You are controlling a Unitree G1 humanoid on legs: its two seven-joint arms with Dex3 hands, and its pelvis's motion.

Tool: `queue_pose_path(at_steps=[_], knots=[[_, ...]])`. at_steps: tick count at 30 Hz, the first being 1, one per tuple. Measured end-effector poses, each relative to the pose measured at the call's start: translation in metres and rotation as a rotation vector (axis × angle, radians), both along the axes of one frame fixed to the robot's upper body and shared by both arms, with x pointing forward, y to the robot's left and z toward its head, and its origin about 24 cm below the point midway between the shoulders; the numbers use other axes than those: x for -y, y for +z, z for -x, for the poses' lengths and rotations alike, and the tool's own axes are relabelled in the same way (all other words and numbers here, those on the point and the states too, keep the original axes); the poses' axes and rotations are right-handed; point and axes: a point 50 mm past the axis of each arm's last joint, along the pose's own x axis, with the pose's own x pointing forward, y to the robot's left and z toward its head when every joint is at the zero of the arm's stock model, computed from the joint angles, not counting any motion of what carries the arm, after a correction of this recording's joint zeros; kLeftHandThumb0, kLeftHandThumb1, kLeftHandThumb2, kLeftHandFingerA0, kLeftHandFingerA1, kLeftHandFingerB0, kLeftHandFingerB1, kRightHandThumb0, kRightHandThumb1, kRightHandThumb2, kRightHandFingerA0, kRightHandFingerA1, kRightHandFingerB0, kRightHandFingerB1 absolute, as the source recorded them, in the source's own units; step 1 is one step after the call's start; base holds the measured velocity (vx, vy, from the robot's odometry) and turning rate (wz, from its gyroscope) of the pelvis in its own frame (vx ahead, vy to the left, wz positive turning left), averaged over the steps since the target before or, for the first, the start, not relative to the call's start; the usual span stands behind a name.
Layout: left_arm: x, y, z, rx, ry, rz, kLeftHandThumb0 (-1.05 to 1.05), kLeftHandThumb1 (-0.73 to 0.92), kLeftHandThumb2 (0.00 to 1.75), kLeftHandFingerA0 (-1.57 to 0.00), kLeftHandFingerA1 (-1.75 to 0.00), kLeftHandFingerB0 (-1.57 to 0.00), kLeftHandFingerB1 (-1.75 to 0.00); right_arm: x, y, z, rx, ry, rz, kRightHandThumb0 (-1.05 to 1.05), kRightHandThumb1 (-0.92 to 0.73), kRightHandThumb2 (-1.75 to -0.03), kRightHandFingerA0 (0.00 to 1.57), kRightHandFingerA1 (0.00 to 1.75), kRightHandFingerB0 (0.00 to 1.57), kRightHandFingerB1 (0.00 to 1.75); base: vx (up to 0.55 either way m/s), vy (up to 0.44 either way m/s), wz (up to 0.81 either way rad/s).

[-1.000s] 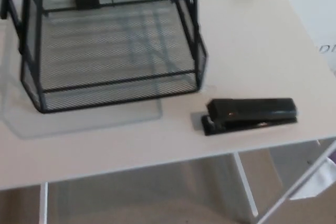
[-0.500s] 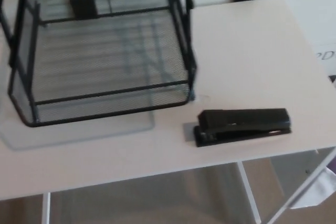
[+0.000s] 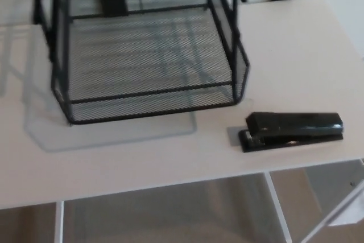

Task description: The robot walks towards a desk on which a file tray is kept in the middle and a stapler is kept to its right. The robot lifts the stapler using its right hand and places it on the file tray.

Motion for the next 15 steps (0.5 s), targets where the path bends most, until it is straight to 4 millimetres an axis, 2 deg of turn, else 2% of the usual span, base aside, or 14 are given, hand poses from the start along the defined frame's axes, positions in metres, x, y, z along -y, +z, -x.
queue_pose_path(at_steps=[1,2,3,4,5,7,8,9,10,11,13,14,15], knots=[[0.000,0.000,0.000,0.001,0.000,0.000,-1.05,0.75,1.28,-0.23,-0.84,-0.09,-0.70,0.000,0.001,-0.002,0.033,-0.021,-0.009,-0.44,-0.60,-0.61,0.28,0.53,0.06,0.22,0.00,0.000,0.00],[0.000,0.000,0.000,0.002,0.000,-0.001,-1.05,0.75,1.29,-0.33,-0.89,-0.07,-0.72,-0.001,0.002,-0.003,0.055,-0.034,-0.015,-0.55,-0.44,-0.81,0.23,0.58,0.00,0.29,0.00,0.000,0.00],[0.000,0.001,-0.001,0.007,0.003,0.000,-1.05,0.76,1.31,-0.36,-0.91,-0.10,-0.75,-0.002,0.004,-0.007,0.103,-0.057,-0.027,-0.47,-0.59,-0.57,0.30,0.54,0.01,0.30,0.00,0.000,0.00],[-0.001,0.001,-0.001,0.012,0.004,0.000,-1.05,0.76,1.31,-0.35,-0.89,-0.10,-0.74,-0.003,0.008,-0.011,0.150,-0.076,-0.035,-0.47,-0.44,-0.79,0.25,0.58,0.00,0.30,0.06,-0.048,0.12],[0.000,0.001,-0.001,0.013,0.003,0.000,-1.05,0.76,1.30,-0.33,-0.89,-0.09,-0.74,-0.003,0.012,-0.014,0.193,-0.090,-0.038,-0.40,-0.55,-0.59,0.30,0.55,0.06,0.25,0.00,0.000,0.00],[0.000,0.002,-0.002,0.016,0.002,-0.001,-1.05,0.76,1.30,-0.30,-0.87,-0.07,-0.73,-0.002,0.019,-0.020,0.265,-0.121,-0.044,-0.36,-0.55,-0.60,0.30,0.54,0.06,0.24,0.00,0.000,0.00],[0.000,0.002,-0.003,0.018,0.001,-0.001,-1.05,0.77,1.31,-0.42,-0.93,-0.10,-0.75,-0.001,0.022,-0.022,0.290,-0.135,-0.047,-0.41,-0.57,-0.56,0.28,0.54,0.05,0.31,0.05,-0.074,0.07],[0.000,0.002,-0.003,0.019,0.001,-0.001,-0.61,0.66,1.34,-0.29,-0.80,-0.01,-0.68,-0.001,0.023,-0.022,0.300,-0.144,-0.049,-0.47,-0.48,-0.72,0.27,0.57,0.06,0.32,0.00,0.000,0.00],[0.000,0.002,-0.004,0.021,-0.005,-0.003,-0.61,0.66,1.34,-0.29,-0.80,-0.01,-0.68,-0.001,0.023,-0.021,0.306,-0.154,-0.053,-0.47,-0.48,-0.72,0.27,0.57,0.06,0.32,0.00,0.000,0.00],[0.000,0.003,-0.005,0.023,-0.009,-0.005,-1.05,0.75,1.30,-0.29,-0.88,-0.09,-0.74,-0.002,0.022,-0.020,0.304,-0.156,-0.055,-0.48,-0.47,-0.73,0.32,0.59,0.05,0.33,0.04,-0.067,0.08],[0.000,0.003,-0.005,0.023,-0.006,-0.004,-1.05,0.76,1.30,-0.32,-0.89,-0.07,-0.73,-0.003,0.020,-0.019,0.295,-0.157,-0.055,-0.49,-0.47,-0.72,0.30,0.57,0.07,0.31,0.00,0.000,0.00],[0.000,0.003,-0.005,0.024,-0.002,-0.003,-1.04,0.77,1.30,-0.22,-0.83,-0.10,-0.68,-0.003,0.018,-0.017,0.284,-0.159,-0.055,-0.44,-0.55,-0.59,0.31,0.53,0.08,0.26,0.00,0.000,0.00],[0.000,0.003,-0.005,0.025,0.001,-0.002,-0.99,0.77,1.30,-0.17,-0.80,-0.10,-0.67,-0.003,0.017,-0.016,0.274,-0.162,-0.055,-0.44,-0.56,-0.59,0.29,0.52,0.07,0.24,0.00,0.000,0.00]])
